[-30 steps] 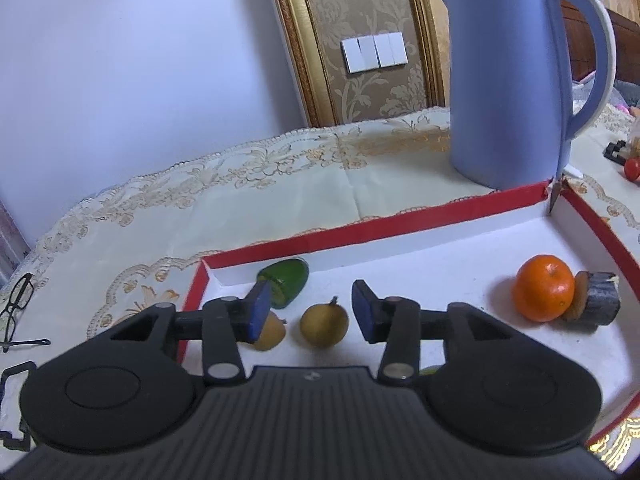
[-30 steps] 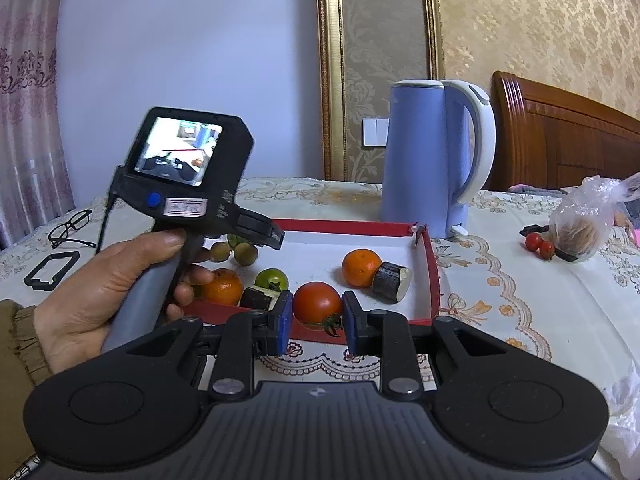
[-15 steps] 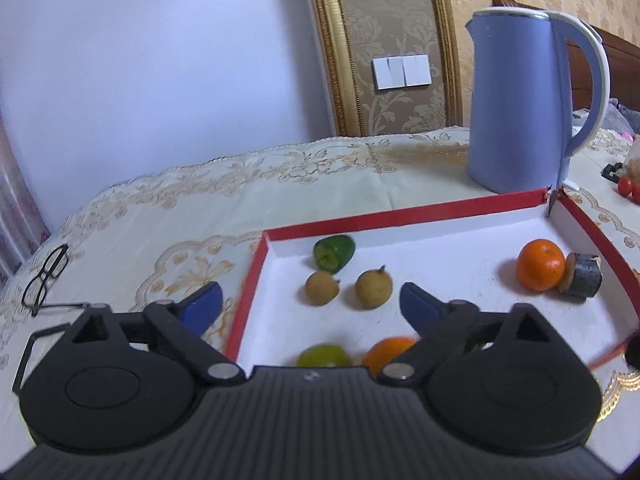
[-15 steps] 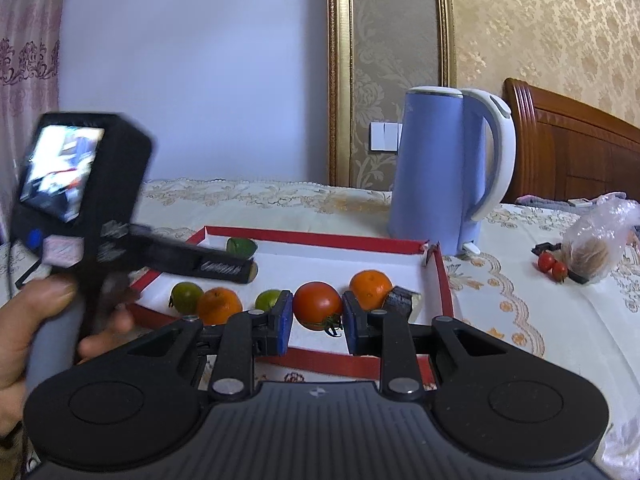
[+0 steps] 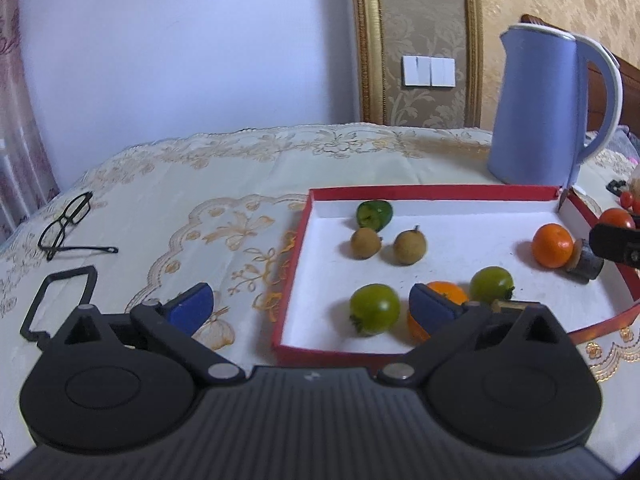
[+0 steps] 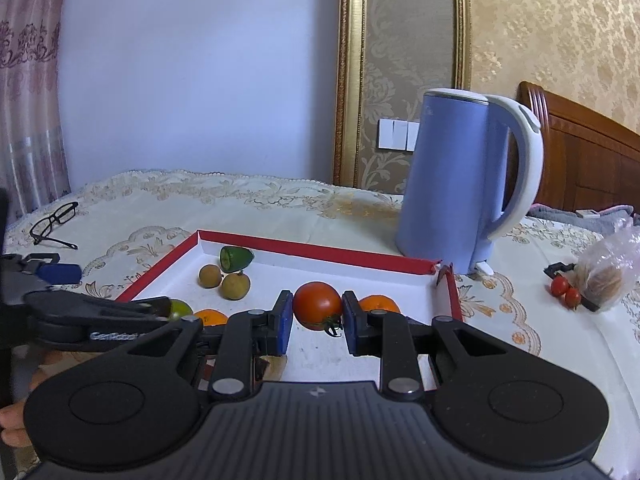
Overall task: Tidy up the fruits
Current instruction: 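Carry the cherry tomato toward the tray with the right gripper while the left tool withdraws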
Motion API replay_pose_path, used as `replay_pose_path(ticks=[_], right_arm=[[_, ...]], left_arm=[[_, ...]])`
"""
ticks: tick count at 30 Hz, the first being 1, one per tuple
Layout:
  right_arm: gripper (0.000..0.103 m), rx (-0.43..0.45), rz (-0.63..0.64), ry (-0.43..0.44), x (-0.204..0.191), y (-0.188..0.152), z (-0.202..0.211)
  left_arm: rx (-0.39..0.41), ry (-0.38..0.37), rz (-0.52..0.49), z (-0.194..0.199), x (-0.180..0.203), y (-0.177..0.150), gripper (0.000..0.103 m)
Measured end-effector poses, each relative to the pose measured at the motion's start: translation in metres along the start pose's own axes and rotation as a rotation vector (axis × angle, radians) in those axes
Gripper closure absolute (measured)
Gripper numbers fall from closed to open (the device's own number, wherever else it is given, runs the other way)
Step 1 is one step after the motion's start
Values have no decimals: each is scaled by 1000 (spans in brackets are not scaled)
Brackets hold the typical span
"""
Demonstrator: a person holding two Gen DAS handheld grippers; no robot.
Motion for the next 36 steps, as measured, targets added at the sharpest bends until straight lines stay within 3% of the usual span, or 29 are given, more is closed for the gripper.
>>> replay_pose_path(ticks=[36], right_arm=[[77,-139,-77,-57,18,32,-94]], left_arm=[[-23,-4,62,-13,-23,-13,0]])
Point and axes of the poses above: each gripper's, at about its wrist camera, not at the fingertips, and z roughly against the way its jaws point, x to its right, y to its top, the point moved 5 cm from there along -z, roughly the way its jaws point, and after that the axes turned 8 degrees about -x, right-handed, at the moved point
